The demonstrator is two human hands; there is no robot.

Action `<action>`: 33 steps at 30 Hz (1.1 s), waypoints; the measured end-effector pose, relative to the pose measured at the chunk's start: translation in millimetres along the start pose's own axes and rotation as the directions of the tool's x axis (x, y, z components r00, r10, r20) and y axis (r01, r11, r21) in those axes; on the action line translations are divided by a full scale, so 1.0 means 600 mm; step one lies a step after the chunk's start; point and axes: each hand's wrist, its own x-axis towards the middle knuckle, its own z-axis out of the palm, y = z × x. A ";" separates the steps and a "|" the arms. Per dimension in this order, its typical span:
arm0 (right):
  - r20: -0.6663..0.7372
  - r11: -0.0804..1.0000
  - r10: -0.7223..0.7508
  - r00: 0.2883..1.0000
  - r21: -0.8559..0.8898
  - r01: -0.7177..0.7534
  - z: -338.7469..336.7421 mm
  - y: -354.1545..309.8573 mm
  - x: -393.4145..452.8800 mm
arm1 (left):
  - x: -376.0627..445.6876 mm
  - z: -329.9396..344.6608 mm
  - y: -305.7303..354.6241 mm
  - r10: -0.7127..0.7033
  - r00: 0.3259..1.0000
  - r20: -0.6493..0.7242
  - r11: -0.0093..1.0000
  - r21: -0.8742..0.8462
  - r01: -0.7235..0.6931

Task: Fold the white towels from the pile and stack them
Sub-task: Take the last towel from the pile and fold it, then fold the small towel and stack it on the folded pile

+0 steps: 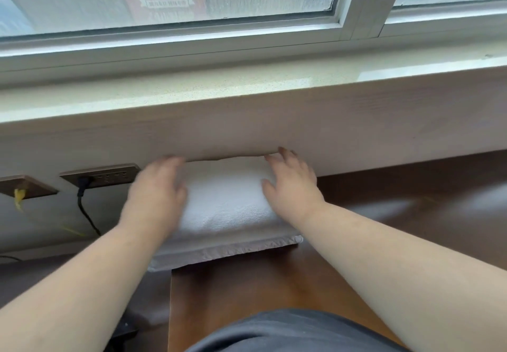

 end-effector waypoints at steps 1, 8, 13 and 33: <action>0.065 0.997 -0.052 0.997 -0.048 0.055 0.008 -0.012 0.001 | -0.008 0.009 0.020 0.112 0.990 0.085 0.990 0.075 -0.118; 0.321 0.994 0.029 0.946 -0.106 0.006 0.040 -0.007 -0.020 | -0.042 0.069 0.014 -0.095 0.889 0.449 0.971 0.237 -0.016; 0.369 0.994 0.059 0.927 -0.106 -0.021 0.034 -0.006 -0.020 | -0.038 0.072 0.016 -0.111 0.881 0.460 0.967 0.253 -0.011; -0.062 0.972 0.230 0.971 0.069 -0.225 -0.339 0.165 -0.104 | 0.042 -0.147 0.410 0.401 0.909 0.114 0.905 -0.204 -0.373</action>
